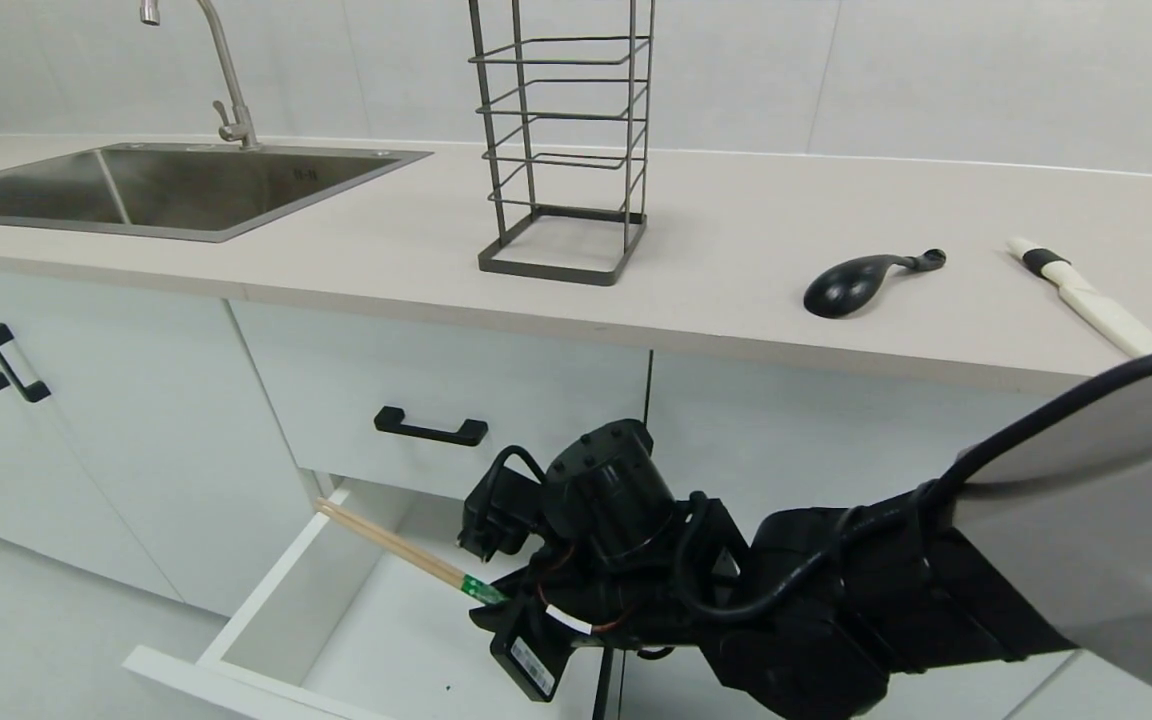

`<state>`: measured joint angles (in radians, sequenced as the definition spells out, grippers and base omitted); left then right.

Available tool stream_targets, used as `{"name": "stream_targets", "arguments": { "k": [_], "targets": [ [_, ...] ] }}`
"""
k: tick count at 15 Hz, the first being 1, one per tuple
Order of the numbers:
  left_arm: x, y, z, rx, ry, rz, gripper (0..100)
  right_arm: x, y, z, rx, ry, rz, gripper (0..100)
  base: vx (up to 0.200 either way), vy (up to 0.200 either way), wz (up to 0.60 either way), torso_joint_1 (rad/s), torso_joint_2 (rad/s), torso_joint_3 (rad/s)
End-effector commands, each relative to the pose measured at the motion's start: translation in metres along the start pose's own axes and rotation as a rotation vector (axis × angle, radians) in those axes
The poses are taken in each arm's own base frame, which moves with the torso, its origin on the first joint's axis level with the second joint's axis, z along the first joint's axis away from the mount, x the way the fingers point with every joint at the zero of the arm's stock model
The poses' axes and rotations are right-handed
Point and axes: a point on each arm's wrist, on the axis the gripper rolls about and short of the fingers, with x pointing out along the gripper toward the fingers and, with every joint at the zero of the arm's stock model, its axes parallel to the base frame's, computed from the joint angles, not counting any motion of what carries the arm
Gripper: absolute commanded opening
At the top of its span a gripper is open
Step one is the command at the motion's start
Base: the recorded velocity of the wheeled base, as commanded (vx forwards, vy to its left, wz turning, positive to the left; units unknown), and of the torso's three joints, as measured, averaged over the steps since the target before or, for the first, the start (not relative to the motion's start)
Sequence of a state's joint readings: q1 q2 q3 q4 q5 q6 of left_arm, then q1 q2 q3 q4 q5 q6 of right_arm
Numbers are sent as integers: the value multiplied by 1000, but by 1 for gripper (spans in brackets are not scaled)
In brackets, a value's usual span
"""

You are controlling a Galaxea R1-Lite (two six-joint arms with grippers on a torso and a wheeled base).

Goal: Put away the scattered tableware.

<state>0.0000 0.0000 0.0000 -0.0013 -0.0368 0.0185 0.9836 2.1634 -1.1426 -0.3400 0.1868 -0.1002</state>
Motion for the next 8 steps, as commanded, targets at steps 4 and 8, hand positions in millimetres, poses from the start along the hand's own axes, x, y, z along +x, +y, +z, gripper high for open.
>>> {"name": "stream_targets", "arguments": {
  "k": [4, 8],
  "targets": [
    [0, 0, 0, 0, 0, 0, 100, 16, -4, -6, 5, 21, 0, 0, 0, 0, 0, 0, 0, 0],
    [0, 0, 0, 0, 0, 0, 100, 27, -12, -13, -32, 40, -9, 0, 0, 0, 0, 0, 0, 0]
  ]
}}
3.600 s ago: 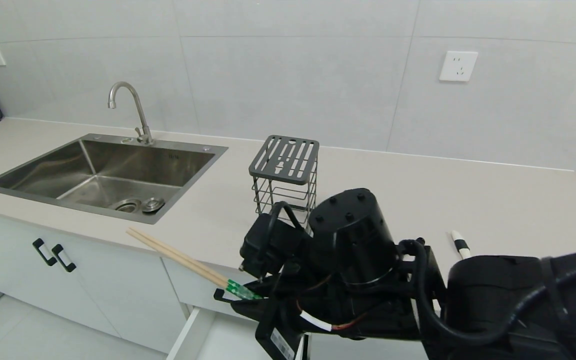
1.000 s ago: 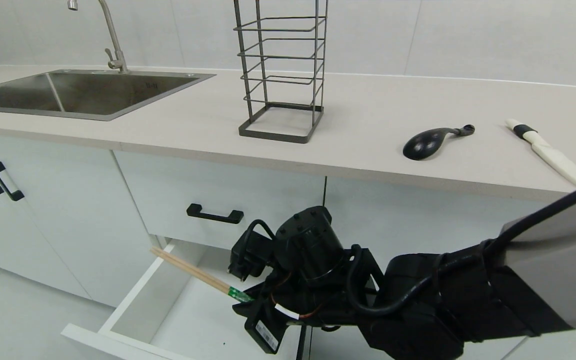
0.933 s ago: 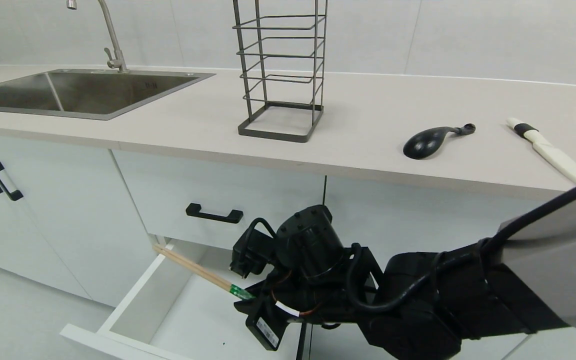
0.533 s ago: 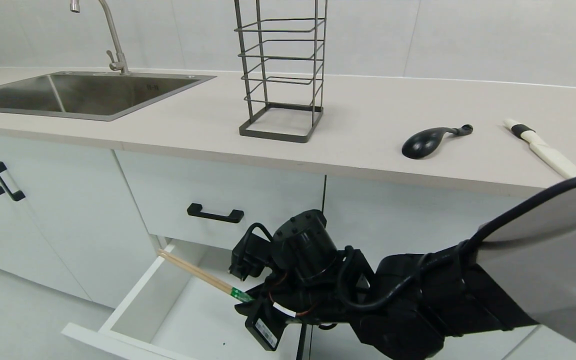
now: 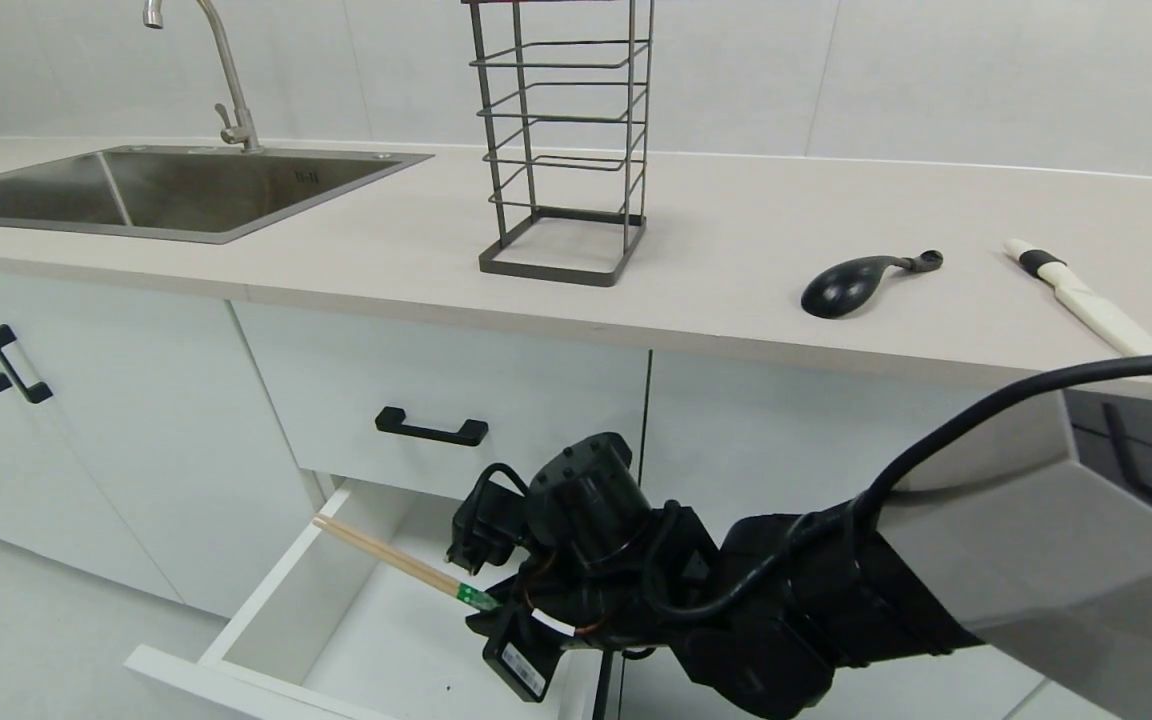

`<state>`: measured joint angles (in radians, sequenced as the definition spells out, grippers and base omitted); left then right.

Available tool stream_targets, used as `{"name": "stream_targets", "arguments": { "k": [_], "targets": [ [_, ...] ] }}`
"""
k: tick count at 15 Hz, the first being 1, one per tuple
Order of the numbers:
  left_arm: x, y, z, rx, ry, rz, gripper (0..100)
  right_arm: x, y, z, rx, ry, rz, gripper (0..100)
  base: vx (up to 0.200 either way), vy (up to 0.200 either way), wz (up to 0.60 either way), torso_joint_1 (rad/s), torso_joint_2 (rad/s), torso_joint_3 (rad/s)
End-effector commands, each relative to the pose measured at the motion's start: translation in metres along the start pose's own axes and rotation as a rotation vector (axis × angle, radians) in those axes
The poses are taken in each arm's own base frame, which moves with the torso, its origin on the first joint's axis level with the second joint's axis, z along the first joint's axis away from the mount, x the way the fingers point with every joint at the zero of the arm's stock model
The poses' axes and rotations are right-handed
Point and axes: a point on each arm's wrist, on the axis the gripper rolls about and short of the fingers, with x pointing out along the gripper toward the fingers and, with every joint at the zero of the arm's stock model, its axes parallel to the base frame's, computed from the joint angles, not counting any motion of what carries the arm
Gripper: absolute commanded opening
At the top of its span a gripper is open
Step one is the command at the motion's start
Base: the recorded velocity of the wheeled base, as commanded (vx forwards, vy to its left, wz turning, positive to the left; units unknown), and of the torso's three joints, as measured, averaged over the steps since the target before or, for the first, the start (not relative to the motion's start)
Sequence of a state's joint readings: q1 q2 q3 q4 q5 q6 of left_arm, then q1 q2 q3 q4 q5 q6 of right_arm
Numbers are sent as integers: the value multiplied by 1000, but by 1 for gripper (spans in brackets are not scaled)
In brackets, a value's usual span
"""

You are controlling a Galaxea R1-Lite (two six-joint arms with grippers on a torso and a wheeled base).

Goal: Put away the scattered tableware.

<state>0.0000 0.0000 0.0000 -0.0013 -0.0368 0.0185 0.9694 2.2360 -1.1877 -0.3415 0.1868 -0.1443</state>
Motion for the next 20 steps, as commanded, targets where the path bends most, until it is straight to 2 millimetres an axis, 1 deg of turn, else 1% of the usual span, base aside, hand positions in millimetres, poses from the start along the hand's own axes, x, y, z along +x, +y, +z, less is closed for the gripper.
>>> {"name": "stream_targets", "arguments": {
  "k": [1, 6, 10, 12, 20],
  "targets": [
    [0, 0, 0, 0, 0, -2, 100, 9, -3, -5, -8, 15, -1, 0, 0, 0, 0, 0, 0, 0],
    [0, 0, 0, 0, 0, 0, 100, 21, -11, -13, 16, 37, -9, 0, 0, 0, 0, 0, 0, 0],
    [0, 0, 0, 1, 0, 0, 100, 31, -16, -24, 33, 65, -13, 0, 0, 0, 0, 0, 0, 0],
    [0, 0, 0, 0, 0, 0, 100, 43, -17, -24, 57, 64, -12, 0, 0, 0, 0, 0, 0, 0],
    [0, 0, 0, 0, 0, 0, 100, 65, -23, -29, 62, 69, -22, 0, 0, 0, 0, 0, 0, 0]
  ]
}}
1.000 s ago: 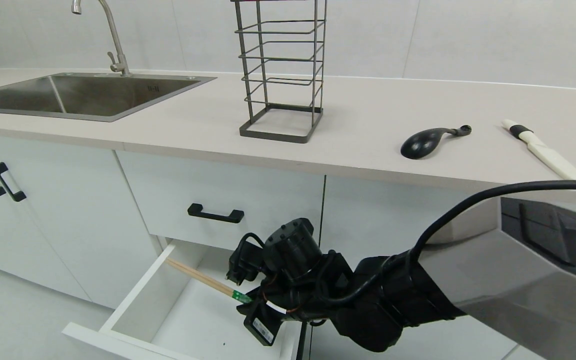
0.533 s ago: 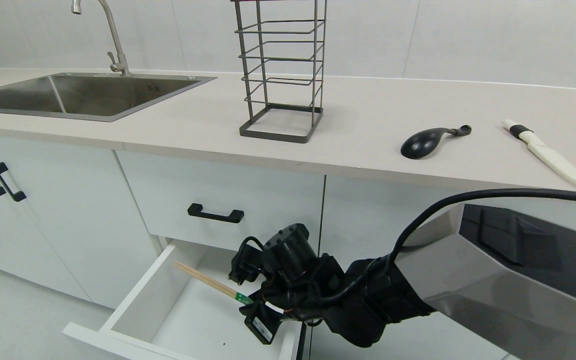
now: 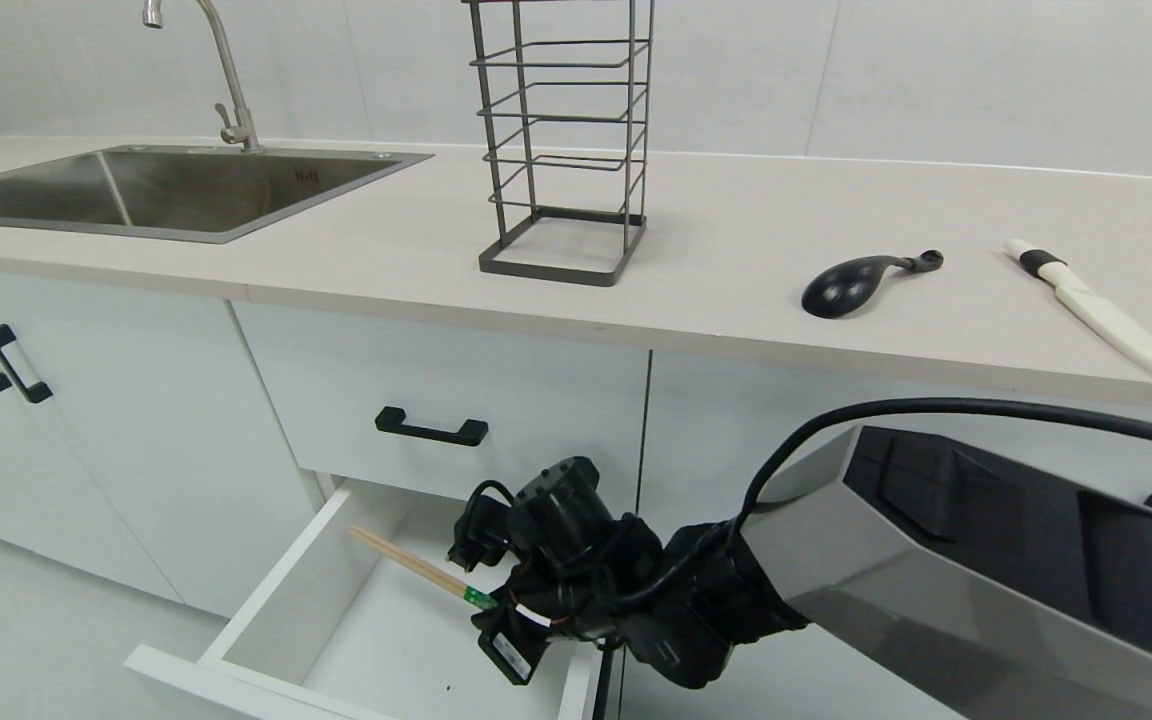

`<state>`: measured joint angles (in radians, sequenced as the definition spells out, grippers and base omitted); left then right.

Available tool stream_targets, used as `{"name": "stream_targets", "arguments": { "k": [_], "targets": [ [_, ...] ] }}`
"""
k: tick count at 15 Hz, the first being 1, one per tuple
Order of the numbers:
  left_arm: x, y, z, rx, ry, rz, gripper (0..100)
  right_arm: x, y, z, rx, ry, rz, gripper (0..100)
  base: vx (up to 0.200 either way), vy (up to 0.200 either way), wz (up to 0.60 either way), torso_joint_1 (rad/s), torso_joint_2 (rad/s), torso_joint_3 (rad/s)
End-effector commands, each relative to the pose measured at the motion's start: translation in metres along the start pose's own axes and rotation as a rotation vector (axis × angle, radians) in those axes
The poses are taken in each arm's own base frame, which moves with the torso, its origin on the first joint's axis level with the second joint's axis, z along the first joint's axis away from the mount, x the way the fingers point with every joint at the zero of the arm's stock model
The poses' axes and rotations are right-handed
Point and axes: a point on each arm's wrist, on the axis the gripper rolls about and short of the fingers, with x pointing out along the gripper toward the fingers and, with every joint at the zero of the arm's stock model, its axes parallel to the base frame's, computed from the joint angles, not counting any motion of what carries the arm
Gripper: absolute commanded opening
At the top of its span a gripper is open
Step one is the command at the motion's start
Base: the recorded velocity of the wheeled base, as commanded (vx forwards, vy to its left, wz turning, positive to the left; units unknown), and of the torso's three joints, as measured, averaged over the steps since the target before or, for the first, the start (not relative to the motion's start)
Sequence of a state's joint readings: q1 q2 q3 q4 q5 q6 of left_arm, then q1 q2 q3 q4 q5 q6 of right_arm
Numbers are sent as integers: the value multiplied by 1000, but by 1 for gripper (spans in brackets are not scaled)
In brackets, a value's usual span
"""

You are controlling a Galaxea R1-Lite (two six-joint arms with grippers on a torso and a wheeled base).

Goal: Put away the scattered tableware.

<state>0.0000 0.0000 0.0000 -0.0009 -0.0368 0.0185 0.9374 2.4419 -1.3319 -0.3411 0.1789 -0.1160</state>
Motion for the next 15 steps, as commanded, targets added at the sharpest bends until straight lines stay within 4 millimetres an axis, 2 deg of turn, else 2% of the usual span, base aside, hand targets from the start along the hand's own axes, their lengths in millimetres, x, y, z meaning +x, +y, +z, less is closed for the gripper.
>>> {"name": "stream_targets", "arguments": {
  "k": [1, 6, 15],
  "targets": [
    [0, 0, 0, 0, -1, 0, 100, 9, -1, -4, 1, 9, 1, 0, 0, 0, 0, 0, 0, 0],
    [0, 0, 0, 0, -1, 0, 100, 22, -3, -8, 2, 15, 2, 0, 0, 0, 0, 0, 0, 0],
    [0, 0, 0, 0, -1, 0, 100, 30, -3, -13, 2, 28, 5, 0, 0, 0, 0, 0, 0, 0]
  ]
}}
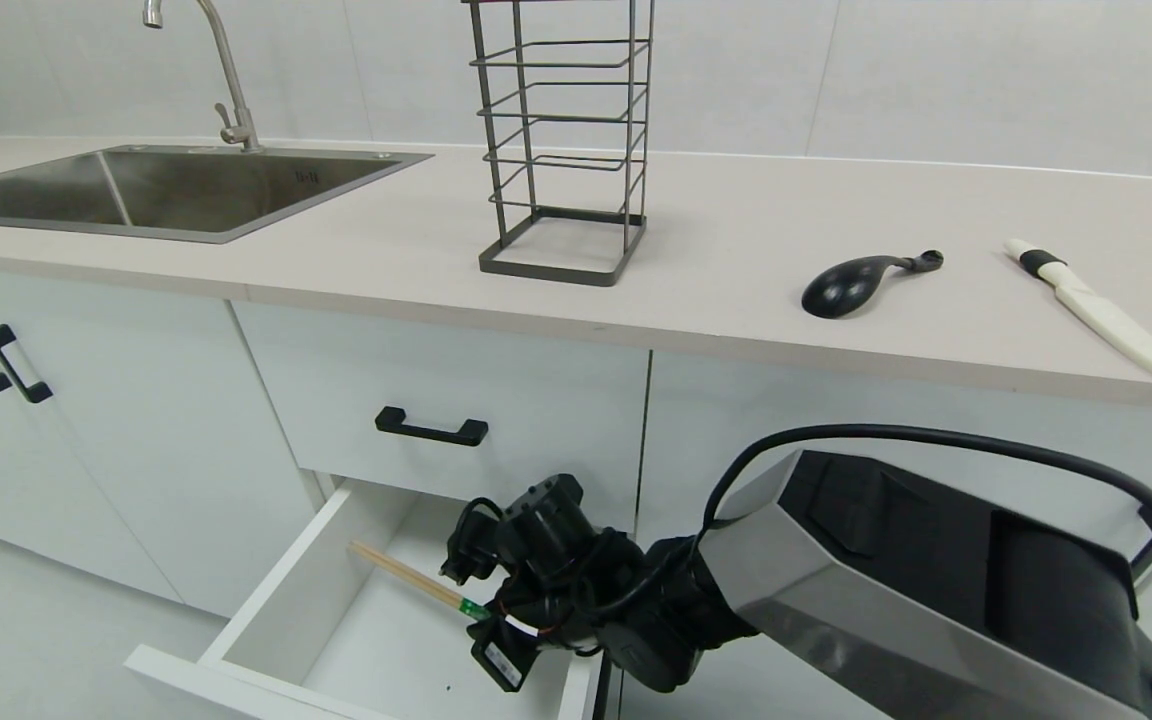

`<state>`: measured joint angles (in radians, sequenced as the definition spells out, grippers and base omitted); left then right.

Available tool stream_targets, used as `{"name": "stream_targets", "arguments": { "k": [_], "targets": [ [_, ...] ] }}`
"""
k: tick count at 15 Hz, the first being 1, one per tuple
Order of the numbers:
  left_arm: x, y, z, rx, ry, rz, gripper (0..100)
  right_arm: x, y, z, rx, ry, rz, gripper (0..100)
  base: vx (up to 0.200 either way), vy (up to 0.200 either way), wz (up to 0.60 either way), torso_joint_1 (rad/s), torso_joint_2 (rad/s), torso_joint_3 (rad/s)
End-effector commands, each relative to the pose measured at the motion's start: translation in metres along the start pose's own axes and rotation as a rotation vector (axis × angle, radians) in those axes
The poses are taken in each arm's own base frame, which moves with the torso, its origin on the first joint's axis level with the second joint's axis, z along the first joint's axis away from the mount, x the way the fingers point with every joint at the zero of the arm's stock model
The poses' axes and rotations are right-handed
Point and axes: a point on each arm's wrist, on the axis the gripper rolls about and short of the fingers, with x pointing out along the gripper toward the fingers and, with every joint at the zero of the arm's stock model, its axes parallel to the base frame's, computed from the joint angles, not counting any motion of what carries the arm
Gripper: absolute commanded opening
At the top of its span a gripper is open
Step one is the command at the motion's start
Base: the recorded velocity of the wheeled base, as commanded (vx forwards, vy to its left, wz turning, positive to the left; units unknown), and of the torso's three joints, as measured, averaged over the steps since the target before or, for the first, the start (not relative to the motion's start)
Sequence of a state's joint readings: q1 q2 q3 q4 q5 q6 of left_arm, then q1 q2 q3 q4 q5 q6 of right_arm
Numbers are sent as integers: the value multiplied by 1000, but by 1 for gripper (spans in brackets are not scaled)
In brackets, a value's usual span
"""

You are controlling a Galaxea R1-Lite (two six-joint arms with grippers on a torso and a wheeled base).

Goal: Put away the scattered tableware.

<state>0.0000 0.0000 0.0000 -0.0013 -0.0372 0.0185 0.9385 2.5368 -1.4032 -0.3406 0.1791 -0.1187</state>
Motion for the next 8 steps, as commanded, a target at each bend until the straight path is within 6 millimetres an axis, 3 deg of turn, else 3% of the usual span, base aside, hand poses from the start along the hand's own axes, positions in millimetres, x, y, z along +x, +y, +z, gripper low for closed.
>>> {"name": "stream_targets", "arguments": {
  "k": [1, 8],
  "targets": [
    [0, 0, 0, 0, 0, -1, 100, 2, 0, -2, 0, 6, 1, 0, 0, 0, 0, 0, 0, 0],
    [0, 0, 0, 0, 0, 0, 100, 7, 0, -4, -25, 9, 4, 0, 0, 0, 0, 0, 0, 0]
  ]
}}
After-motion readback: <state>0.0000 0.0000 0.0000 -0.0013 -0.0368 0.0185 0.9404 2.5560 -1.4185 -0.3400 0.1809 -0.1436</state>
